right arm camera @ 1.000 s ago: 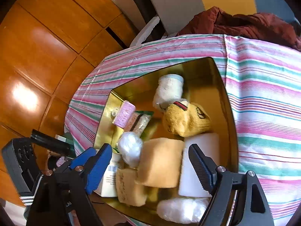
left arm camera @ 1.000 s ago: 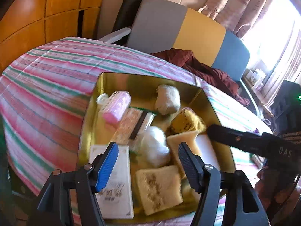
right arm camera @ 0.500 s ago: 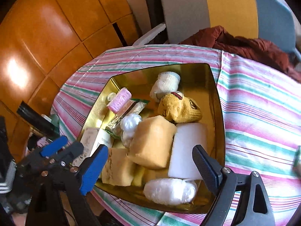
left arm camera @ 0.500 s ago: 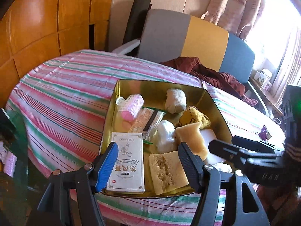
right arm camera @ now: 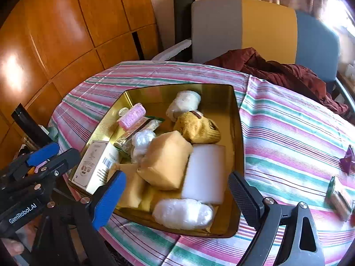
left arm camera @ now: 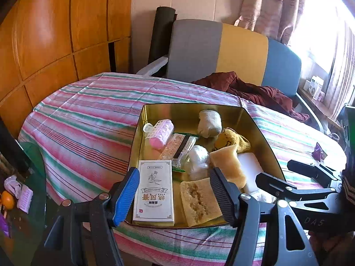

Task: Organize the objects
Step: 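Withdraw both tools from the tray toward the remaining items on the table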

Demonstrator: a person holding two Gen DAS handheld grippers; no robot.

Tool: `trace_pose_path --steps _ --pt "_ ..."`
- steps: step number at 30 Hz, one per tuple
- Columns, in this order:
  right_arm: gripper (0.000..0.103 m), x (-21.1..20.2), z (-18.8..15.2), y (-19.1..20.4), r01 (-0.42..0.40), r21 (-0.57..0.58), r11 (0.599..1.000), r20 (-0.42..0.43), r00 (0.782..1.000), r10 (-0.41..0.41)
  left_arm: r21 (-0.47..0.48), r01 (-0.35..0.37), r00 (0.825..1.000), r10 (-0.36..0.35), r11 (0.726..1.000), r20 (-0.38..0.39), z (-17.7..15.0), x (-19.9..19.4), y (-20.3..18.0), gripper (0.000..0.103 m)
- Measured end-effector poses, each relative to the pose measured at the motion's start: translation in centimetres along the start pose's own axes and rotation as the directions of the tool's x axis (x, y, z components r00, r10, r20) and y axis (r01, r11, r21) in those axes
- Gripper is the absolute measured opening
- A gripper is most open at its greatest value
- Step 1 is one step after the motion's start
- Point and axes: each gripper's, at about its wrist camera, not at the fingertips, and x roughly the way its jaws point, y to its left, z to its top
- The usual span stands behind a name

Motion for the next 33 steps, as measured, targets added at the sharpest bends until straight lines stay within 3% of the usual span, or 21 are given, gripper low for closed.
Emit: trace_pose_path --steps 9,24,33 --pt "0.095 -1.1 -0.3 -1.3 0.03 0.007 1.0 0.032 0.999 -0.031 0.016 0.042 0.999 -0.042 0.999 -0.026 -0.2 0.1 -1.1 0.067" --pt "0.098 -1.8 -1.2 -4.7 0.074 0.064 0.995 0.033 0.997 -0.076 0.103 0.048 0.998 -0.043 0.994 -0.043 -0.3 0.1 -3.7 0.067" --pt "0.099 -2.1 -2.5 -8.6 0.118 0.135 0.984 0.004 0.993 -0.119 0.157 0.084 0.996 -0.078 0.984 -0.041 -0.2 -0.4 -5.7 0.067"
